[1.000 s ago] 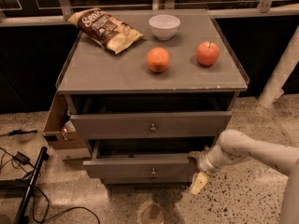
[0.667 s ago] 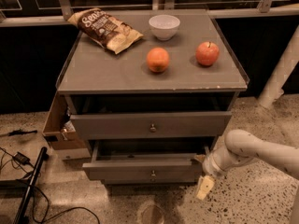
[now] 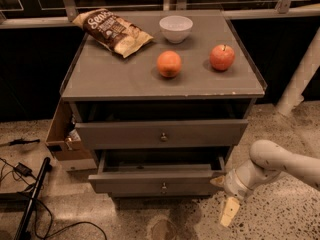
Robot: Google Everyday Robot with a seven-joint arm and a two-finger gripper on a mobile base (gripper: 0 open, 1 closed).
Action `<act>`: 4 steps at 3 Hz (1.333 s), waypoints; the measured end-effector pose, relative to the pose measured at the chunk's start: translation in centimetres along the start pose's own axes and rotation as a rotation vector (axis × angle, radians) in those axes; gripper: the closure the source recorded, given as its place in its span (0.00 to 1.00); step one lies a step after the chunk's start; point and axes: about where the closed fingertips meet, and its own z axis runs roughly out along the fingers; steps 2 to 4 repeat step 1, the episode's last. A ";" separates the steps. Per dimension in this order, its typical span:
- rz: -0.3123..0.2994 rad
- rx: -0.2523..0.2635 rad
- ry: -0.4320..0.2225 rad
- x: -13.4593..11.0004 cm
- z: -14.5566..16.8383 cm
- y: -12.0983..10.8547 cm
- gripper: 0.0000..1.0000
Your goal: Open middle drawer
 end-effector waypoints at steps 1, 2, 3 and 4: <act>0.000 0.000 0.000 0.0 0.0 0.0 0.00; 0.000 0.000 0.000 0.0 0.0 0.0 0.00; 0.000 0.000 0.000 0.0 0.0 0.0 0.00; 0.000 0.000 0.000 0.0 0.0 0.0 0.00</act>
Offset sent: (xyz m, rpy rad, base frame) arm 0.0000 0.0000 0.0000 0.0000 0.0000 0.0000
